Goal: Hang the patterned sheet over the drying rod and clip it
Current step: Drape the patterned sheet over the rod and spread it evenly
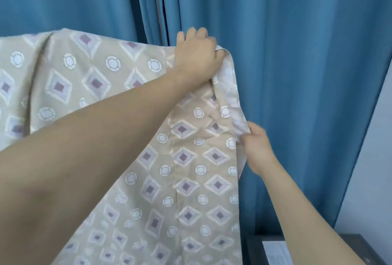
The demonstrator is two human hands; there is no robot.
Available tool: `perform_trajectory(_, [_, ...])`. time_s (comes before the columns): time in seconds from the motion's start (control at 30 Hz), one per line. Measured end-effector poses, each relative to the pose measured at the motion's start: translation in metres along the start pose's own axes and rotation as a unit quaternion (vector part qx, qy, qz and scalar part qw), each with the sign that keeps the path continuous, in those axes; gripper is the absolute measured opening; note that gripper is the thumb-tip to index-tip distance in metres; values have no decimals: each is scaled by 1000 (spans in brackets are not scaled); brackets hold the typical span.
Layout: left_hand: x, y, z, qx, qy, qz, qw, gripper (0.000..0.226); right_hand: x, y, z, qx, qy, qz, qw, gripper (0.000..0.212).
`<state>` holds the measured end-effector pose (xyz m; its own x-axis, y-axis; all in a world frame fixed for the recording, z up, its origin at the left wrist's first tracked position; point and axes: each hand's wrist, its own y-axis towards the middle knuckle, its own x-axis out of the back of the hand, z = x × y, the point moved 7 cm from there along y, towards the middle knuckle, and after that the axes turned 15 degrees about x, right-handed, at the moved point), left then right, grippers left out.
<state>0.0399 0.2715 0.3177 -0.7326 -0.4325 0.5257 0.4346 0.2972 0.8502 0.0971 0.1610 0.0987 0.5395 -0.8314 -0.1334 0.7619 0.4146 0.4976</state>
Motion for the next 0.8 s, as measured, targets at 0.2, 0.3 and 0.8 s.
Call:
perform_trajectory(0.2, [4, -41, 0, 10, -62, -63, 996, 32, -21, -16, -12, -29, 111, 174, 978, 48])
perform_trajectory(0.3, [20, -65, 1, 24, -147, -86, 985, 19, -41, -29, -21, -33, 4, 265, 964, 33])
perform_trajectory(0.8, [-141, -470, 85, -203, 96, 482, 847, 64, -55, -23, -33, 63, -59, 37, 996, 21])
